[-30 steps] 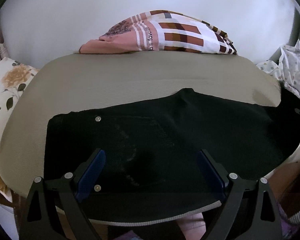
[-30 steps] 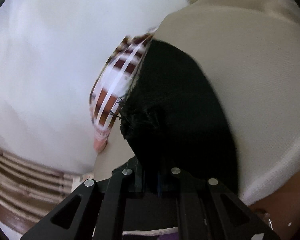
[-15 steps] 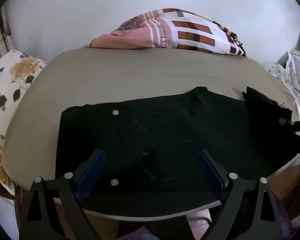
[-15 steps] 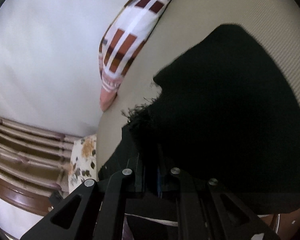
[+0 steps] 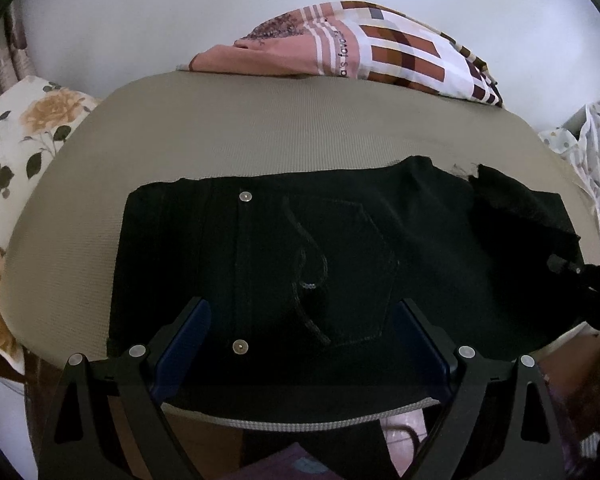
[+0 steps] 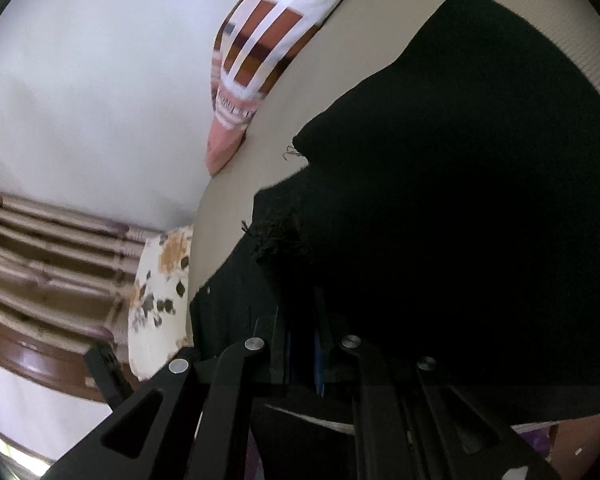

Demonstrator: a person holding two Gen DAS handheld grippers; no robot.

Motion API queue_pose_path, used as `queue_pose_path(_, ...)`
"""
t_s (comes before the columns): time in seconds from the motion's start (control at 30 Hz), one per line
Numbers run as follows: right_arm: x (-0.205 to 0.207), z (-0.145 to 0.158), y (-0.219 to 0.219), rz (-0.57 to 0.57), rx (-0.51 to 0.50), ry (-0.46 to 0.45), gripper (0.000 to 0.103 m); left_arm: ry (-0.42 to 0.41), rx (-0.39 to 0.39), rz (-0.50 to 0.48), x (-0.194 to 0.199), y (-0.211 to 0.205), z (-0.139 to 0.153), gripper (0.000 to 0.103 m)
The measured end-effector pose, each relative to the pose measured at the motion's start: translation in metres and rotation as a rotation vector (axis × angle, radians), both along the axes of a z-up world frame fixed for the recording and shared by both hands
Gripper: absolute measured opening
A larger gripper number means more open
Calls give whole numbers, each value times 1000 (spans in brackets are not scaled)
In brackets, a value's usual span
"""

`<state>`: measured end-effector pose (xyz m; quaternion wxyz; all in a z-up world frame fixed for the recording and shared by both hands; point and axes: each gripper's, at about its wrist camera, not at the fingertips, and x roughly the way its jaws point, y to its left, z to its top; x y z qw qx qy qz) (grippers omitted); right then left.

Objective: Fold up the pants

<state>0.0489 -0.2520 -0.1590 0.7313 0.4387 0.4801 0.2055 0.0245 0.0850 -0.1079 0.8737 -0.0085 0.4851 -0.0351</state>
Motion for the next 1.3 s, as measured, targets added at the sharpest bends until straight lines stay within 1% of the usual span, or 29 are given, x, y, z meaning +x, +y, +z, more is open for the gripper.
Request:
queue_pose_path(0.2,-1,-7,30,80,0,0,10,25,2,-12,2,-2,-7,93)
queue_pose_path(0.33,-4,-9,44,124,-20,-3,10,39,-3,-12,3,-2,-10,93)
queue_pose_path(0.5,-4,-10,46,140,-23,-1,11,56,-8,-11,4,0,-14,93)
queue_pose_path(0.93,-6,-5,61,209,-119,-22,13,72,-8,-22,6,-1,-17,93)
queue_pose_path(1.3,-8,-1,70,246,-154,-47,16,84,-2,-31,6,-3,-20,93)
